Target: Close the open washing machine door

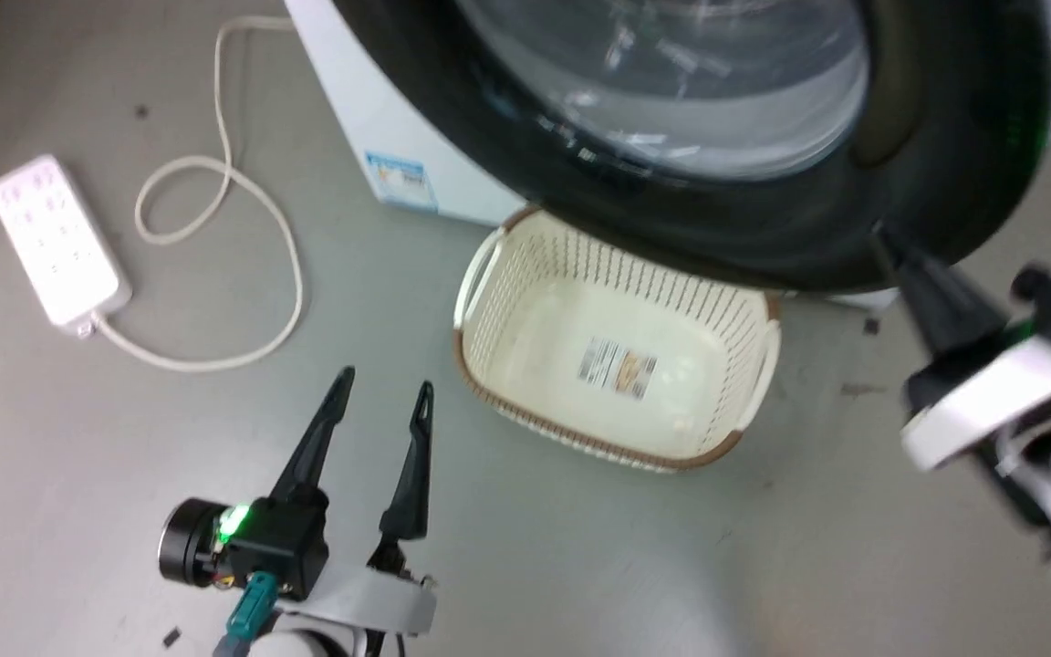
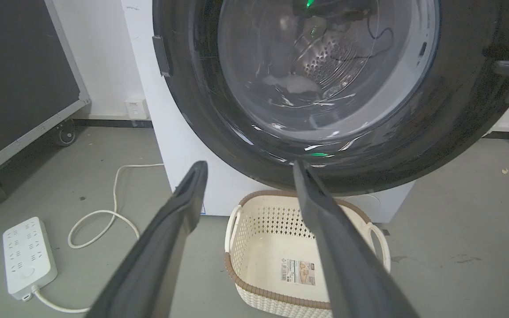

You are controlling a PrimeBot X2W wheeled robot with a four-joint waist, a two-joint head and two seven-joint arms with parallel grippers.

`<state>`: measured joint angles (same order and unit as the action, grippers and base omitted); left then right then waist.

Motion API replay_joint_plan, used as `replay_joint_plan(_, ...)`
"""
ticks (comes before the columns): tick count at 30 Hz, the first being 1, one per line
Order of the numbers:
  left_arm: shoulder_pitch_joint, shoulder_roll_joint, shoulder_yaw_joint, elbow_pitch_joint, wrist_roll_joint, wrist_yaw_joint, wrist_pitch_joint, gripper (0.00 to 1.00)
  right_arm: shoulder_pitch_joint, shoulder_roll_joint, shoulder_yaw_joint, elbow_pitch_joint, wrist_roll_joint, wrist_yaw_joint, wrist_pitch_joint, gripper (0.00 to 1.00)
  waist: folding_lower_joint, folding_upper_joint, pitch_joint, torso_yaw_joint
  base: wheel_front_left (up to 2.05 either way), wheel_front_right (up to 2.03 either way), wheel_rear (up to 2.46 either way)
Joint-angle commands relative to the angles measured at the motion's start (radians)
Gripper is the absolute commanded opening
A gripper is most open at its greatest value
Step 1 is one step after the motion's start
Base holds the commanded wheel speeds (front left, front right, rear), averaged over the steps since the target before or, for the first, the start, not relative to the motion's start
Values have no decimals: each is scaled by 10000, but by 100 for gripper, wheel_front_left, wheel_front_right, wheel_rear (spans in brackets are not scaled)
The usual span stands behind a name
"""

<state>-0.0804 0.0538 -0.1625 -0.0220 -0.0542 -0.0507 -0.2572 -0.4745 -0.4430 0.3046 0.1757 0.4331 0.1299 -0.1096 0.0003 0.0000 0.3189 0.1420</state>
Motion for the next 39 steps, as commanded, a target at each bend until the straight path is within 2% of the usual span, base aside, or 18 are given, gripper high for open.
replay_joint_plan(1,-138,-2,-56,6,35,69,-45,100,-270,-213,71,147,68,8,43,0,-3,0,381,234,0,0,0)
replay_joint_plan(6,-446,-22,-492,179,91,142,-45,100,-1775,-1024,328,1202,758,8,329,0,-3,0,759,388,0,0,0)
replay_joint_plan(12,-738,-31,-684,212,-20,308,-45,100,-3287,-1396,161,2460,1433,8,433,0,-3,0,1051,509,0,0,0)
replay_joint_plan(16,-831,-33,-743,187,-80,420,-45,100,-4142,-1216,-153,3333,2039,8,642,0,-3,0,1164,516,0,0,0)
replay_joint_plan(23,-956,-34,-834,217,-122,511,-45,100,-5277,-1214,-81,4418,1911,8,658,0,-3,0,1238,495,0,0,0)
replay_joint_plan(30,-897,-35,-813,338,-417,453,-45,100,-4938,-920,-20,5157,1907,8,-39,0,-3,0,618,339,0,0,0)
replay_joint_plan(31,-880,-35,-781,346,-428,448,-45,100,-4739,-900,54,5150,1905,8,-195,8,-3,0,454,295,0,0,0)
replay_joint_plan(32,-848,-35,-730,350,-441,456,-45,100,-4518,-884,153,5088,1901,8,-356,49,-3,0,296,237,0,0,0)
replay_joint_plan(33,-801,-35,-657,369,-440,464,-45,100,-4261,-848,244,5010,1927,8,-545,100,-3,0,91,150,0,0,0)
replay_joint_plan(37,-523,-35,-253,556,-505,661,-45,100,-3142,-879,433,4544,1806,8,-1131,100,-3,0,-673,-256,0,0,0)
replay_joint_plan(39,-367,-35,-99,764,-606,700,-45,100,-2543,-735,184,4308,1746,8,-1334,100,-3,0,-1117,-492,0,0,0)
